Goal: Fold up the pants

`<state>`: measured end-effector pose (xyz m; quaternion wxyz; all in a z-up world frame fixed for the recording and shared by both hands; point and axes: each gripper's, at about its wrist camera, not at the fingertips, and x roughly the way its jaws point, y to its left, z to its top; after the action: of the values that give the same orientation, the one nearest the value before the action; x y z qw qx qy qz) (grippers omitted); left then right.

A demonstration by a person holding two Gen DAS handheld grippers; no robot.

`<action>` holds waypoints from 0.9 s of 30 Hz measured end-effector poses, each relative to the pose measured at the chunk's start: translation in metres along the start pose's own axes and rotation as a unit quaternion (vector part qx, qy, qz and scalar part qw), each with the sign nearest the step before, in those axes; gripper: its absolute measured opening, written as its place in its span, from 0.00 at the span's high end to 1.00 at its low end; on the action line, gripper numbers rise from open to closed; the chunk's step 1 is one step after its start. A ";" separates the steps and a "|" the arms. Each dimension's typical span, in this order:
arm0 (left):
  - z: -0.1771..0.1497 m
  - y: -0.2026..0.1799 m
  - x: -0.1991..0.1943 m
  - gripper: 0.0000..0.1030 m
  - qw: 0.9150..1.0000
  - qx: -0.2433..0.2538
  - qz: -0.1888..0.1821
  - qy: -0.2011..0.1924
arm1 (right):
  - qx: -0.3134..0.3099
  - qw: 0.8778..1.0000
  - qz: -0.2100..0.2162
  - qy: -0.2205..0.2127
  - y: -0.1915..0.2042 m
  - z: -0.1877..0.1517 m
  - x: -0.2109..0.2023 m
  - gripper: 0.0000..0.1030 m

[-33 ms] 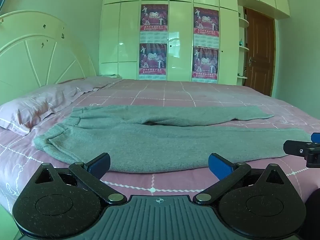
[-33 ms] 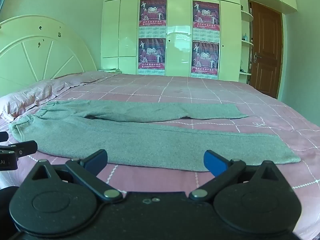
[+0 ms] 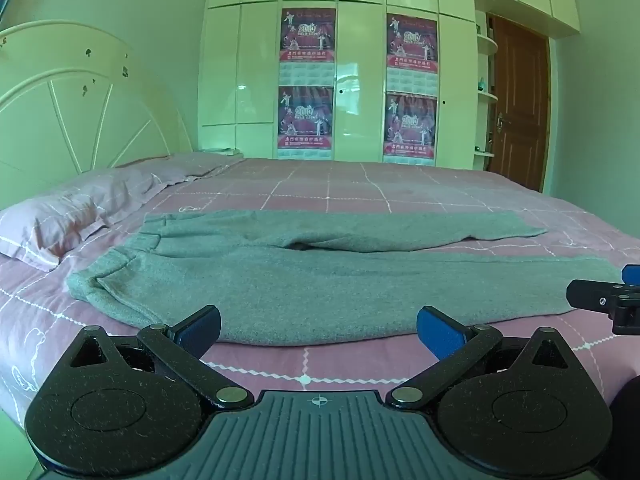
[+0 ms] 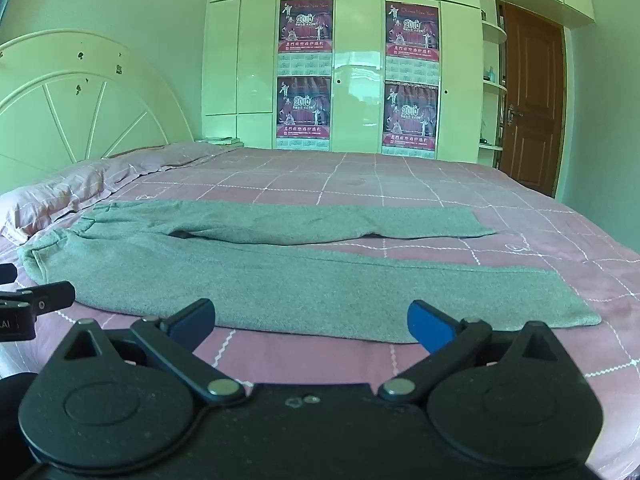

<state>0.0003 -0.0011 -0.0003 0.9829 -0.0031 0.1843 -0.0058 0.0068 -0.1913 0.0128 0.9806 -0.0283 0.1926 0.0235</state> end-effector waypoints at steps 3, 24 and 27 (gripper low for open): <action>-0.002 0.004 -0.002 0.00 1.000 -0.008 -0.001 -0.004 | 0.002 1.000 0.000 0.001 0.000 0.000 0.000 0.06; -0.001 -0.002 -0.001 0.00 1.000 0.004 0.005 0.002 | 0.005 1.000 0.001 0.003 -0.001 0.000 0.000 0.06; -0.001 -0.001 0.000 0.00 1.000 0.004 0.004 0.003 | 0.006 1.000 0.001 0.003 -0.001 0.000 0.001 0.06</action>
<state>0.0003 -0.0020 -0.0009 0.9823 0.0014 0.1875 -0.0027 0.0075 -0.1928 0.0125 0.9802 -0.0227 0.1956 0.0231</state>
